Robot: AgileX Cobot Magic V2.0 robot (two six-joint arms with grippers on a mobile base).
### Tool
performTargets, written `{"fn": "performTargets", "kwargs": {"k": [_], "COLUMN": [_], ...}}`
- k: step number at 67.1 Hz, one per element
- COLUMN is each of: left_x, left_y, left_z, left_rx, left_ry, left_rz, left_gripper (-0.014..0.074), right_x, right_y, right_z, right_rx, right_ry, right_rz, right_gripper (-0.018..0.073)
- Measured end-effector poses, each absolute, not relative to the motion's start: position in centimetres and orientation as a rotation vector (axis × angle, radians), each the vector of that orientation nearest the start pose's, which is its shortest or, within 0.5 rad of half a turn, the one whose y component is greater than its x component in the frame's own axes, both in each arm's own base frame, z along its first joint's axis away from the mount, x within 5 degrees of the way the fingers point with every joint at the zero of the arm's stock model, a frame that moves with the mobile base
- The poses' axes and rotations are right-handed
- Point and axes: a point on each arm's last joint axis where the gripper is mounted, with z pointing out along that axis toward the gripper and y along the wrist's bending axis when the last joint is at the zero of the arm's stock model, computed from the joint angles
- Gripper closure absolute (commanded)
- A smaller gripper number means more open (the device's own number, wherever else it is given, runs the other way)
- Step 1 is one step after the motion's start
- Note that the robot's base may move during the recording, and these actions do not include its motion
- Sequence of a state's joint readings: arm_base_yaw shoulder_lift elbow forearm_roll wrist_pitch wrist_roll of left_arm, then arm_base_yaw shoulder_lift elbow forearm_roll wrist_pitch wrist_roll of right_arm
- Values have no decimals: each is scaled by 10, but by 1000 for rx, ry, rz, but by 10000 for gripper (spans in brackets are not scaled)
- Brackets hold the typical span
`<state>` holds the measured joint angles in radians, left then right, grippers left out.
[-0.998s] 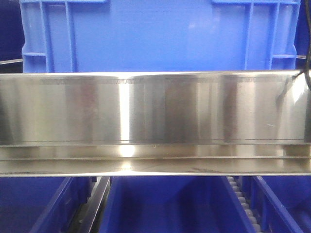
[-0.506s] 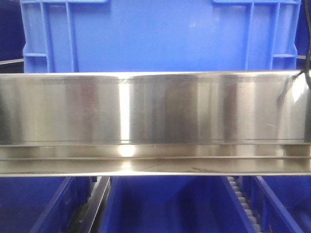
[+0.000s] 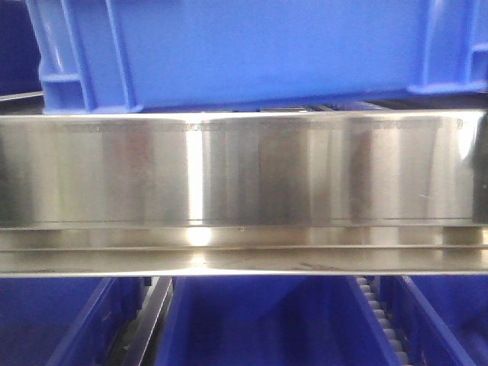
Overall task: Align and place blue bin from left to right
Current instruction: 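Lift the blue bin off the shelf with both grippers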
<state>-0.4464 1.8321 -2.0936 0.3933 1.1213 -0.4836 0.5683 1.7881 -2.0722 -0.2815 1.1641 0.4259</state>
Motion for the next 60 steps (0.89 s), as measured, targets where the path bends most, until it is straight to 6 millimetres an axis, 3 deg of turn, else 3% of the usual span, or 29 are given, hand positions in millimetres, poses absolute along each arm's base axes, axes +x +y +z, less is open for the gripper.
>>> {"fn": "performTargets", "kwargs": {"k": [15, 30, 50, 60], "left_x": [347, 307, 253, 229], "left_y": [-145, -146, -167, -166], "left_z": [456, 477, 468, 464], "left_rx": [-67, -117, -89, -87], "left_ry": [2254, 2232, 2181, 2172], "left_rz": [-4, 44, 59, 41], "left_gripper": [707, 707, 707, 707], "right_x": [306, 271, 211, 188], "right_y": [188, 187, 164, 159], "right_z": [461, 466, 463, 456], "right_rx": [-180, -166, -128, -132], "right_ry": [2298, 2275, 2224, 2216], "right_rz": [119, 121, 97, 103], "right_gripper": [636, 636, 636, 636]}}
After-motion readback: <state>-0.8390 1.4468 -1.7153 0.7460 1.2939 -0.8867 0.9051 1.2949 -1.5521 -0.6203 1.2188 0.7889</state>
